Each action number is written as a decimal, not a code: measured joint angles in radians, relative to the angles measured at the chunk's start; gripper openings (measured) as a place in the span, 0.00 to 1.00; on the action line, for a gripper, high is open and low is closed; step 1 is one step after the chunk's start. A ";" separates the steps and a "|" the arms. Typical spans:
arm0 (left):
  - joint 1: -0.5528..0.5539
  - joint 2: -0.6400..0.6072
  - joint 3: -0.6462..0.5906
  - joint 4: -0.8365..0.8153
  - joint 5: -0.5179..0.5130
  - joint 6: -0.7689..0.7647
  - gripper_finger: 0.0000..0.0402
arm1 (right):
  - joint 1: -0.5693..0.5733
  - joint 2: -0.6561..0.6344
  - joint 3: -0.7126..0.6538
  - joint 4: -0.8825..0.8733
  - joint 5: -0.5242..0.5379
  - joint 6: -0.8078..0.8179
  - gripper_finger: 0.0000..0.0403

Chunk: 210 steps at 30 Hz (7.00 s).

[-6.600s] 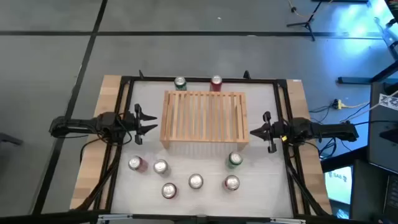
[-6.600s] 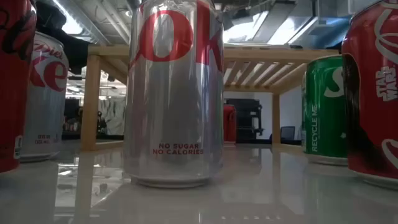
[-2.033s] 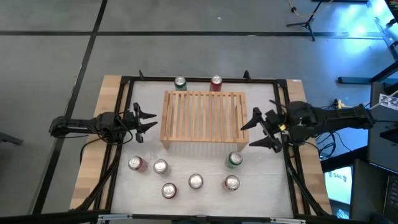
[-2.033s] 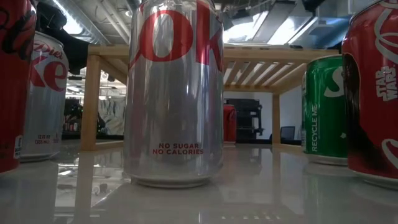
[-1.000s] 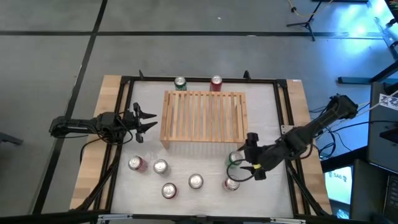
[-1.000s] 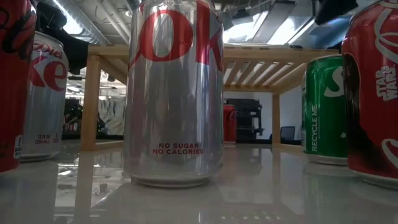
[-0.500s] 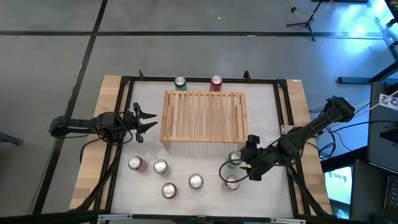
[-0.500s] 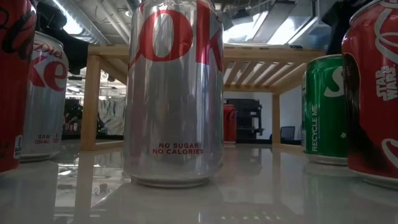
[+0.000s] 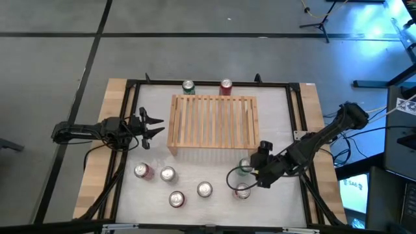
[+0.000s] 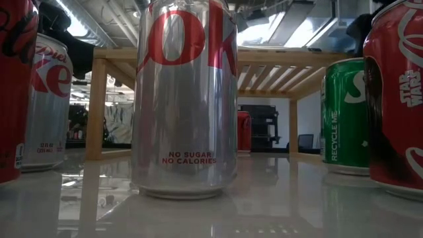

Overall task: Place canned beverage on shelf
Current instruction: Put the bottom green soda can on the shelf

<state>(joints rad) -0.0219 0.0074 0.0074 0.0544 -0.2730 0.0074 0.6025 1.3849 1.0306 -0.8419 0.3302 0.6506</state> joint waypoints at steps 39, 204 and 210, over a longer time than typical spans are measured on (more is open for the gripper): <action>0.000 0.000 0.000 0.000 0.002 0.000 0.38 | -0.001 0.125 0.000 0.120 0.071 -0.031 0.82; 0.000 0.000 0.000 0.000 0.001 0.000 0.38 | 0.000 0.198 0.188 -0.034 -0.020 -0.287 0.73; 0.000 0.000 0.000 0.000 0.001 0.000 0.38 | 0.000 0.196 0.220 -0.072 -0.016 -0.285 0.73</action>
<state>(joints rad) -0.0216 0.0074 0.0071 0.0540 -0.2718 0.0075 0.6022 1.5810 1.2501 -0.9142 0.3137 0.3655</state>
